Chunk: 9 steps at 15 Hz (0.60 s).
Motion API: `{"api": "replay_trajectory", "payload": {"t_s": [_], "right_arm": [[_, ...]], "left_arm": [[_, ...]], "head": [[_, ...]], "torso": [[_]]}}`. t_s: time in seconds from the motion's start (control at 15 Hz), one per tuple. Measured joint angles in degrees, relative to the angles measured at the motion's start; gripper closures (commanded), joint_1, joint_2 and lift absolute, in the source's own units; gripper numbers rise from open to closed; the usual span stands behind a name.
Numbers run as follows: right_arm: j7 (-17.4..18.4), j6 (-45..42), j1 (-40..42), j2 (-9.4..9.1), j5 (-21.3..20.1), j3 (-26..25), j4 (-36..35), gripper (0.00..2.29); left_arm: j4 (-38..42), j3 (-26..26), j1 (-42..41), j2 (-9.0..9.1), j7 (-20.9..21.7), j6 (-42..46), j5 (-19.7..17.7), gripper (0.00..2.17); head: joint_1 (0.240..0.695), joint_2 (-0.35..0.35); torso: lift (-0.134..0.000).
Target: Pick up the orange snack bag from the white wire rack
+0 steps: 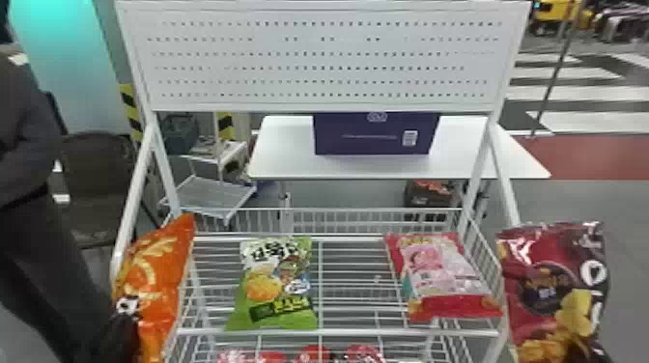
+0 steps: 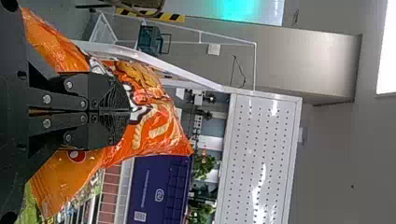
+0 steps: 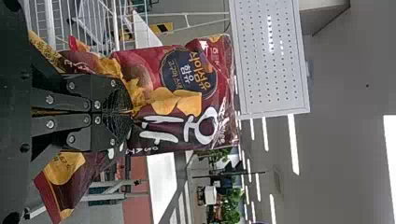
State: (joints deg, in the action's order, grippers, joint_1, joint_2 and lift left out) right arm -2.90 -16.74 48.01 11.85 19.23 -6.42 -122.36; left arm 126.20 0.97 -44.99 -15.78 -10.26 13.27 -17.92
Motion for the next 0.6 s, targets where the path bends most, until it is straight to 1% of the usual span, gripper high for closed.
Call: {"api": "replay_trajectory", "payload": {"t_s": [0.6], "right_arm": [[0.0,-0.6,0.2,0.25,0.1,0.0,-0.1,2.19]], "left_arm": [[0.2,0.2,-0.8,-0.04,0.0,-0.2,0.3,2.14]], "head": [[0.499,0.0]], "torso": [[0.0]]}}
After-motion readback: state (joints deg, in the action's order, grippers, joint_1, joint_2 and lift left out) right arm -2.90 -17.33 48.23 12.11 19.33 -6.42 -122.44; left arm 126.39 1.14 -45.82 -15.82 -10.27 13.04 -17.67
